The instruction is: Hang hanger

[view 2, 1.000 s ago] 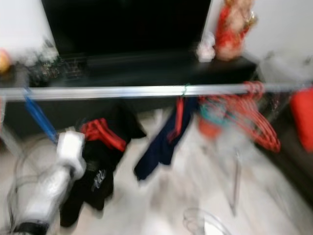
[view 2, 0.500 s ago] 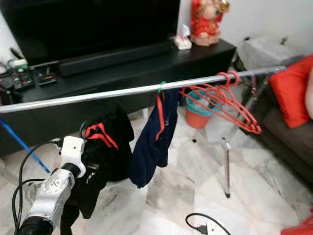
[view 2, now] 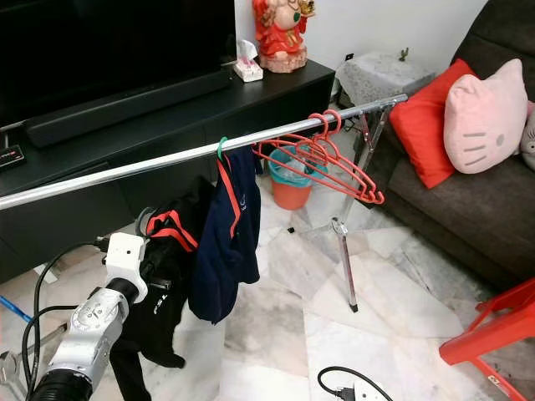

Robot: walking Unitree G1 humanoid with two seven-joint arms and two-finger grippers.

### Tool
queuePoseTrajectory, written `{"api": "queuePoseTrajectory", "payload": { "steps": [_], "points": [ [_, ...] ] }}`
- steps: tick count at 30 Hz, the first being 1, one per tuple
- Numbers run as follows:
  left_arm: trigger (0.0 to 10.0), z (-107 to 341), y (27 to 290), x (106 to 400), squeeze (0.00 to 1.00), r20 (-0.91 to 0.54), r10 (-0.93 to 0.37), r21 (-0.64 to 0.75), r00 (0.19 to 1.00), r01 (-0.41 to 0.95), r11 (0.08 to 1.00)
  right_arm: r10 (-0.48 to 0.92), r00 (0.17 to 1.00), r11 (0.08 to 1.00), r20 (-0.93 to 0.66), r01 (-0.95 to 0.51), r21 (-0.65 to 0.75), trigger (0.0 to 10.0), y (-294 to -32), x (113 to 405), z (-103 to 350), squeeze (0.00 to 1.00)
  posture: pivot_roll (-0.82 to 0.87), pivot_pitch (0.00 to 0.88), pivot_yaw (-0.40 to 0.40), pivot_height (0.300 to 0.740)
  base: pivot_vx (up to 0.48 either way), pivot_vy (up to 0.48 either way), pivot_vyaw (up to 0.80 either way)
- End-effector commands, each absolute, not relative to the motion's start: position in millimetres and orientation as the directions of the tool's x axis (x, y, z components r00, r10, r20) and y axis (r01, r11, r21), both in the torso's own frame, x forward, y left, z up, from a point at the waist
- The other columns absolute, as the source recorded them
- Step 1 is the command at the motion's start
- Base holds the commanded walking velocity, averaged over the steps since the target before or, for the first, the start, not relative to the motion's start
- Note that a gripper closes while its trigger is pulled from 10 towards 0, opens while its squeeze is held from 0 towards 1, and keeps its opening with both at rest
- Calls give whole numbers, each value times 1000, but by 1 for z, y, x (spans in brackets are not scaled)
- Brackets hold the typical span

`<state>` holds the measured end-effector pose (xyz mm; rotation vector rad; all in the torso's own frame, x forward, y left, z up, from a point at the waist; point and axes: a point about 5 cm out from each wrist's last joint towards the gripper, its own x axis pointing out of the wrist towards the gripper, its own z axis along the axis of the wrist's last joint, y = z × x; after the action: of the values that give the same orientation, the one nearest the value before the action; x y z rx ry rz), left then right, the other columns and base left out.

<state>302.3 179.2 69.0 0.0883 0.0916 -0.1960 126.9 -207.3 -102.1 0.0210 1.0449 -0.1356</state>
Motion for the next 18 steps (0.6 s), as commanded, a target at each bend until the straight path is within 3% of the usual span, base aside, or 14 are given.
{"api": "queuePoseTrajectory", "payload": {
  "steps": [1,8,15,18],
  "points": [
    [10000,76,179,305,0,-72,-192,91,979,199,976,-101,494,991,-864,130,-42,10000,-206,126,-103,0,115,0,-19,740,0,0,0],
    [10000,76,179,305,0,-69,-192,79,979,197,977,-102,493,990,-864,135,-40,10000,-206,126,-103,0,118,0,-20,740,0,78,0],
    [10000,76,178,305,0,-71,-197,78,978,202,976,-101,490,990,-866,137,-38,10000,-205,126,-103,0,117,0,-18,740,0,472,0],
    [10000,76,178,305,0,-70,-197,79,978,203,976,-105,489,989,-866,145,-38,10000,-205,126,-103,0,120,0,-19,740,0,452,-656]
  ]
}}
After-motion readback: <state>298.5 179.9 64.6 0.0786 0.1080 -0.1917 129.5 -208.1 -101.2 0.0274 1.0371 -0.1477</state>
